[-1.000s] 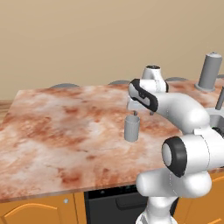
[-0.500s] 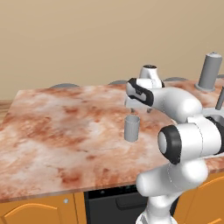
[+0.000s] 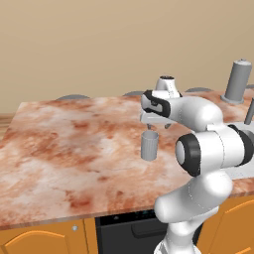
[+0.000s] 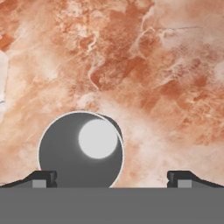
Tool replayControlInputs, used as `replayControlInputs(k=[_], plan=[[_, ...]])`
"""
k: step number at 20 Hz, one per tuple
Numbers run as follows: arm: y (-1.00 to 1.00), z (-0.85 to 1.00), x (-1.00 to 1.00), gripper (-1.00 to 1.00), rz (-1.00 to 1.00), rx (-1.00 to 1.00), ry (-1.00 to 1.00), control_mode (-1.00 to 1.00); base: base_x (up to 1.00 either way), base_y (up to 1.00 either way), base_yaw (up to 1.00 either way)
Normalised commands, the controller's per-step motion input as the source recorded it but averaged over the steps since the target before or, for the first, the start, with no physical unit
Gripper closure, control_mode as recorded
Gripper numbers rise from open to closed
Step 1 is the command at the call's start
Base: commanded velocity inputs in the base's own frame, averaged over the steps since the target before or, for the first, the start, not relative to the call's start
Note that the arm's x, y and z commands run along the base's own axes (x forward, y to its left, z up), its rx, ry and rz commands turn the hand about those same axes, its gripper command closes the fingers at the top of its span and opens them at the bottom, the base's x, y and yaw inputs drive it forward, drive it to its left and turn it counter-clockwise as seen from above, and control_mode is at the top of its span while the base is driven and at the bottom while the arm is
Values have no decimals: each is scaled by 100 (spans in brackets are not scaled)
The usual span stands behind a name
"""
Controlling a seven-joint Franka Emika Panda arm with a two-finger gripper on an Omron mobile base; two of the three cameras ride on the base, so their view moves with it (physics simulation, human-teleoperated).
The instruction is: Pick the glass cup and teapot and place them in the sink. Then turn on the water.
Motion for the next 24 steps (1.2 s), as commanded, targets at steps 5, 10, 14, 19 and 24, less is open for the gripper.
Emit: replayControlInputs(k=[5,10,14,19,24], plan=[[0,-27,0,-100,0,0,0,-100,0,0,0],[0,-21,0,-100,0,0,0,-100,0,0,0],[0,-11,0,-100,0,0,0,-100,0,0,0],[0,-2,0,-100,0,0,1,-100,0,0,0],[0,-9,0,-100,0,0,0,-100,0,0,0]])
